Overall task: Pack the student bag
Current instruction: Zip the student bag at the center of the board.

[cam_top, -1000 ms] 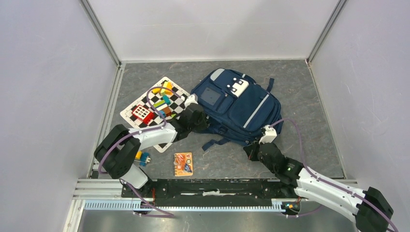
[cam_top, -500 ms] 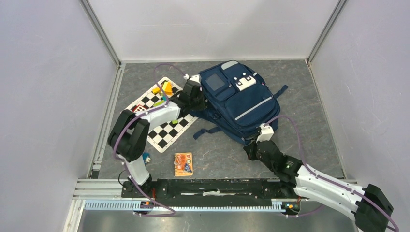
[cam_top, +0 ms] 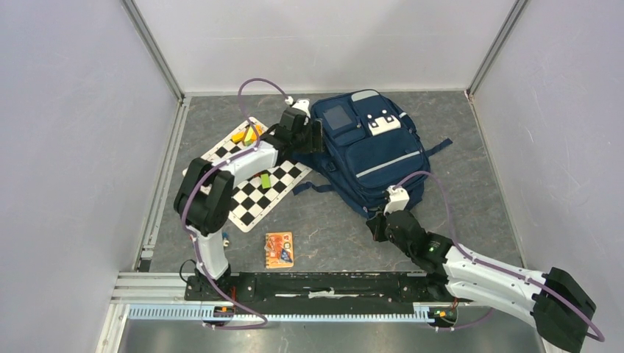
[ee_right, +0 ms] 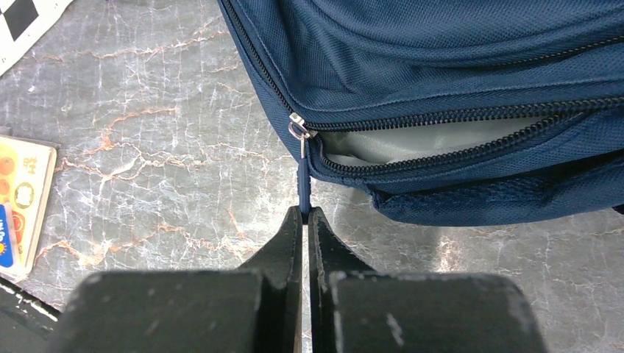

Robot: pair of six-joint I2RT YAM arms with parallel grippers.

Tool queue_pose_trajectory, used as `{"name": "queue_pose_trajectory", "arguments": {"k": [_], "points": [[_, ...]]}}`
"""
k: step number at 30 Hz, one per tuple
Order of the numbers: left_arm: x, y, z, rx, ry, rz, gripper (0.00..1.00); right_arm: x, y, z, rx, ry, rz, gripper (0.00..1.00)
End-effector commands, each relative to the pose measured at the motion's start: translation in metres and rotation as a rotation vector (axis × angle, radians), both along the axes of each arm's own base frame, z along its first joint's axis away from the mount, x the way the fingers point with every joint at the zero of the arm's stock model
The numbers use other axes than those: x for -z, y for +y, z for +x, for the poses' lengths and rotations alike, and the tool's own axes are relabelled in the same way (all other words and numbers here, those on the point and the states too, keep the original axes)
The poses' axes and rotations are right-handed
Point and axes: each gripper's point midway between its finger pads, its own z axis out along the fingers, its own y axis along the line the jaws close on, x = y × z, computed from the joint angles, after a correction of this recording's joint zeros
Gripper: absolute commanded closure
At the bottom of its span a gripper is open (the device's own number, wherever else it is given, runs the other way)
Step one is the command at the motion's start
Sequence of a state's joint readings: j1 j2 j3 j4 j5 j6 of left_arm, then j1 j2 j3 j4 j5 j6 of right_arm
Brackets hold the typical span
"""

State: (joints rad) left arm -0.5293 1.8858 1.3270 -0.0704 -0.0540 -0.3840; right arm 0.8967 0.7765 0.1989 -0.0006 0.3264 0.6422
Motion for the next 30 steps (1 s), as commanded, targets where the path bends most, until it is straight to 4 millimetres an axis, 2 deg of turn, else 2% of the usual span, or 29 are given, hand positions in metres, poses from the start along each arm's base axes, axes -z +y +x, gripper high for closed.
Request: {"name": "queue_pose_trajectory", "arguments": {"k": [1, 3, 6, 10, 13, 18, 26, 30], "points": [[-0.072, 0.007, -0.006, -0.08, -0.155, -0.137, 0.13, 0.001, 0.004, -0.002, -0.037, 0.002, -0.041, 1.0], [-0.064, 0.004, -0.032, -0.099, -0.11, -0.18, 0.11, -0.004, 0.01, 0.001, -0.044, -0.014, -0.03, 1.0], [-0.048, -0.015, -0.071, -0.084, -0.052, -0.228, 0.1, -0.007, 0.014, 0.004, -0.045, -0.029, -0.036, 1.0], [-0.026, -0.045, -0.106, -0.053, 0.038, -0.275, 0.09, -0.006, 0.017, 0.006, -0.047, -0.035, -0.045, 1.0], [-0.011, -0.06, -0.123, -0.048, 0.078, -0.281, 0.1, -0.008, 0.019, 0.008, -0.04, -0.041, -0.051, 1.0], [0.011, -0.073, -0.141, -0.055, 0.133, -0.296, 0.14, -0.009, 0.016, 0.011, -0.013, -0.052, -0.058, 1.0], [0.04, -0.085, -0.149, -0.051, 0.183, -0.285, 0.23, -0.008, 0.017, 0.012, -0.006, -0.051, -0.061, 1.0], [0.049, -0.088, -0.148, -0.053, 0.192, -0.276, 0.36, -0.009, 0.019, 0.013, 0.001, -0.048, -0.052, 1.0]]}}
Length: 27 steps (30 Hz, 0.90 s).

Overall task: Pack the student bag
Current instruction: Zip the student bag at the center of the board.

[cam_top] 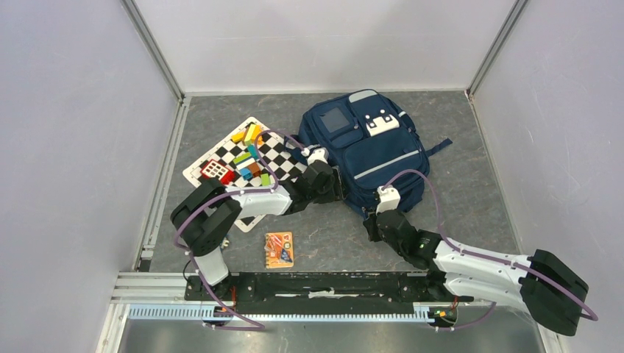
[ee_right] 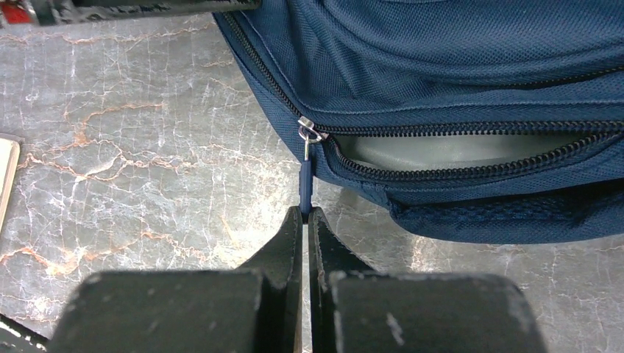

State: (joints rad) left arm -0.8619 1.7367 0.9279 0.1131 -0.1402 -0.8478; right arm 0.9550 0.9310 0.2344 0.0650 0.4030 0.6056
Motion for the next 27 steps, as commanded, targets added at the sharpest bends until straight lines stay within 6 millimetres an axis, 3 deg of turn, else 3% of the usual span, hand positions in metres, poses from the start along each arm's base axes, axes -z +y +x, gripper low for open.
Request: {"name": "queue_pose_trajectory", "arguments": {"k": [1, 6, 13, 18, 27], "points": [[-0.003, -0.01, 0.009, -0.039, -0.021, -0.051, 0.42, -0.019, 0.011, 0.009, 0.02, -0.033, 0.048, 1.0], [-0.001, -0.012, 0.008, -0.038, -0.019, -0.053, 0.67, -0.019, 0.013, 0.012, 0.039, -0.038, 0.064, 1.0], [0.004, -0.011, 0.005, -0.044, -0.011, -0.053, 0.92, -0.018, 0.016, 0.017, 0.062, -0.037, 0.08, 0.96], [0.006, -0.011, 0.004, -0.045, -0.006, -0.056, 0.98, -0.022, 0.017, 0.023, 0.081, -0.055, 0.072, 0.91], [0.006, -0.009, 0.002, -0.05, -0.006, -0.056, 0.98, -0.018, 0.012, 0.031, 0.126, -0.048, -0.007, 0.78]]}}
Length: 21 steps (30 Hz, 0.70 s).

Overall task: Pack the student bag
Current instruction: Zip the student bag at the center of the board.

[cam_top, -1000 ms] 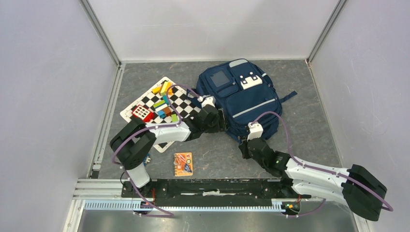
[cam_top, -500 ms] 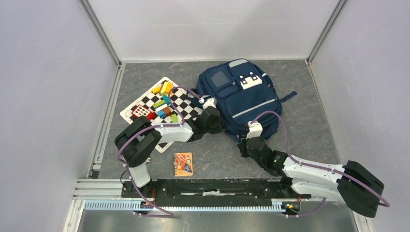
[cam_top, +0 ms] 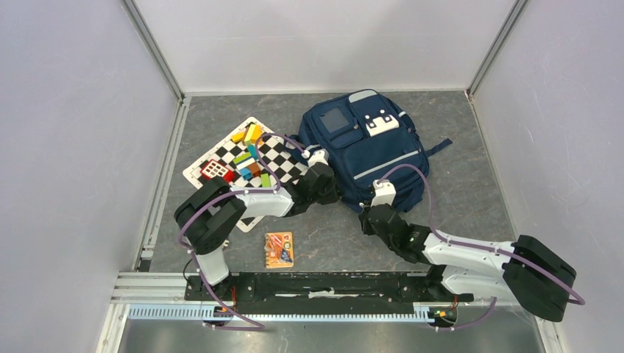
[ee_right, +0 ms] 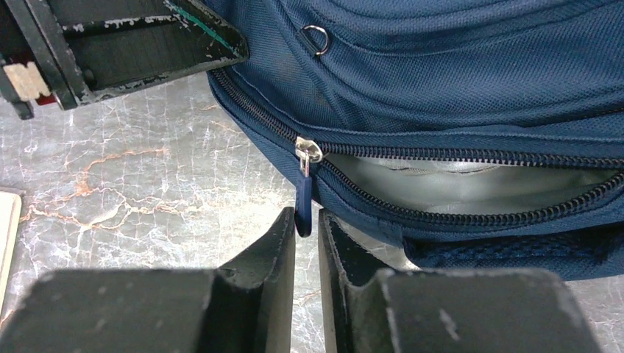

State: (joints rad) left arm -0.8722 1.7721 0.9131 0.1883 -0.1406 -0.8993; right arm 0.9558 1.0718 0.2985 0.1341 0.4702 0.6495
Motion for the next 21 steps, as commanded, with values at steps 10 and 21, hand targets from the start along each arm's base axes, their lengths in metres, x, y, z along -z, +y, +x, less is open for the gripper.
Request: {"name": "queue_pose_trajectory", "arguments": {"k": [10, 21], "points": [[-0.002, 0.004, 0.001, -0.033, -0.016, -0.007, 0.98, -0.016, 0.0, 0.023, 0.087, -0.051, -0.065, 0.68], [-0.002, 0.007, -0.001, -0.04, -0.018, -0.007, 0.98, -0.027, -0.006, 0.035, 0.137, -0.101, -0.114, 0.61]]}}
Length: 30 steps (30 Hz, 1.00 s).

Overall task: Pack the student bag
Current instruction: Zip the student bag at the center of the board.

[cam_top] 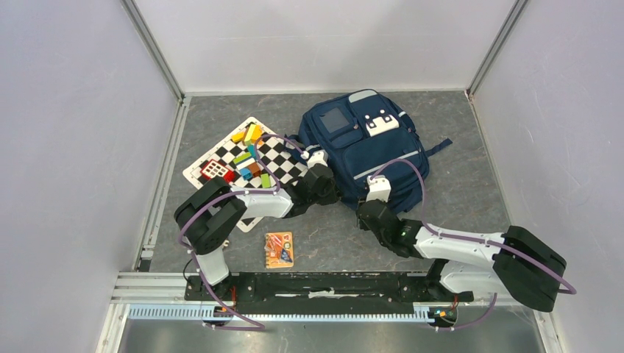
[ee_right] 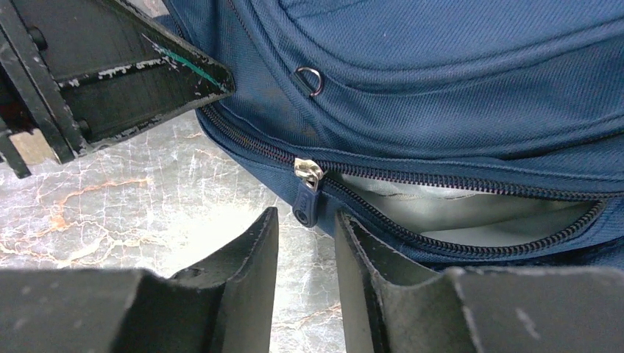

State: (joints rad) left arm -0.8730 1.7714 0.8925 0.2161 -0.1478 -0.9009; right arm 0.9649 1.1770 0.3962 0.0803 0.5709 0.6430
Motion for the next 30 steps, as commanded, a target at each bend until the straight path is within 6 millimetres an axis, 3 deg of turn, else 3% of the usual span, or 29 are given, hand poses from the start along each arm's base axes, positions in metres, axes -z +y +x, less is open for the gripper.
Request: {"name": "queue_pose_trajectory", "arguments": {"k": [1, 4, 8, 10, 15, 22, 26, 30], "points": [[-0.004, 0.005, -0.001, -0.034, -0.009, -0.003, 0.98, -0.025, -0.003, 0.02, 0.06, -0.091, -0.023, 0.59], [-0.005, 0.005, -0.001, -0.035, -0.009, -0.006, 0.98, -0.028, 0.002, 0.023, 0.05, -0.097, -0.024, 0.57], [-0.007, 0.006, 0.0, -0.038, -0.014, -0.008, 0.98, -0.023, 0.005, 0.025, 0.041, -0.081, -0.042, 0.65], [-0.008, 0.007, 0.001, -0.041, -0.018, -0.007, 0.98, -0.019, 0.004, 0.024, 0.043, -0.072, -0.051, 0.71], [-0.012, 0.012, 0.002, -0.048, -0.033, 0.012, 0.98, -0.017, -0.002, 0.023, 0.056, -0.064, -0.072, 1.0], [-0.021, 0.044, 0.017, -0.098, -0.068, 0.078, 0.98, -0.024, -0.02, 0.013, 0.041, -0.043, -0.149, 1.0], [-0.033, 0.067, 0.036, -0.117, -0.108, 0.099, 0.98, -0.018, -0.036, 0.0, 0.021, -0.015, -0.19, 1.0], [-0.044, 0.071, 0.056, -0.014, -0.162, 0.133, 0.98, -0.004, -0.039, -0.014, -0.04, 0.03, -0.198, 1.0]]}}
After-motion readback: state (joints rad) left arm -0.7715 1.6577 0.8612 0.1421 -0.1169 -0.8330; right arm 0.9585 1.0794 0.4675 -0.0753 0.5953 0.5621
